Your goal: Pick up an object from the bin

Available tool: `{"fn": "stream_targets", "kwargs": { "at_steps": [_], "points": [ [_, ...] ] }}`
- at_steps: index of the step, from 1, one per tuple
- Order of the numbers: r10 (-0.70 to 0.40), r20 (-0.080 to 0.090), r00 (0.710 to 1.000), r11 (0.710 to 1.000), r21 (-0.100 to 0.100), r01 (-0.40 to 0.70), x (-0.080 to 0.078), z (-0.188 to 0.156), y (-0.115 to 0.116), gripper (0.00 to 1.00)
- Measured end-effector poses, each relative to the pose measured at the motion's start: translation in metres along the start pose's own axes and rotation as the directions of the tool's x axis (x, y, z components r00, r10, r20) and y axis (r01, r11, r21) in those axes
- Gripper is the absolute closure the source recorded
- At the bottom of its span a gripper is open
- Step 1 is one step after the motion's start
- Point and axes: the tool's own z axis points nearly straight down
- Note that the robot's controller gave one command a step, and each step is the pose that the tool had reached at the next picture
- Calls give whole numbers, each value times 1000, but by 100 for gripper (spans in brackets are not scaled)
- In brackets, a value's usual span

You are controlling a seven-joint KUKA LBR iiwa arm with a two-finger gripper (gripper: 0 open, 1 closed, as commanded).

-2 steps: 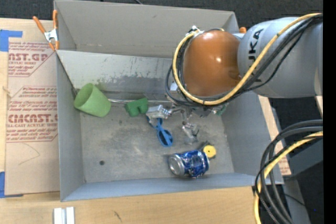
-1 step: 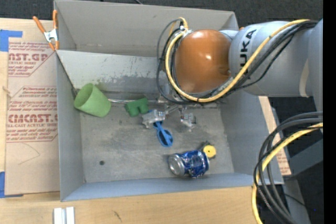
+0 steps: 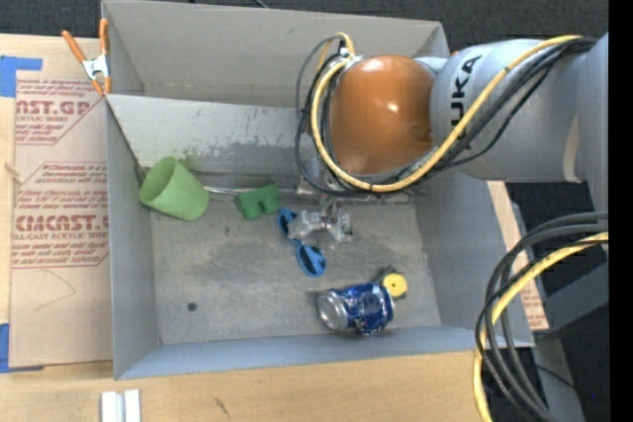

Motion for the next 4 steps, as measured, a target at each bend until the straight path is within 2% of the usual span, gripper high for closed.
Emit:
{"fn": "stream_targets", "kwargs": {
  "at_steps": [1, 2, 3, 4],
  "points": [
    [0, 0, 1000, 1000, 0, 0, 0, 0, 0, 0],
    [0, 0, 1000, 1000, 0, 0, 0, 0, 0, 100],
    [0, 0, 1000, 1000, 0, 0, 0, 0, 0, 0],
    [-205, -1, 979, 979, 4, 205, 2, 13, 0, 0]
  ]
}}
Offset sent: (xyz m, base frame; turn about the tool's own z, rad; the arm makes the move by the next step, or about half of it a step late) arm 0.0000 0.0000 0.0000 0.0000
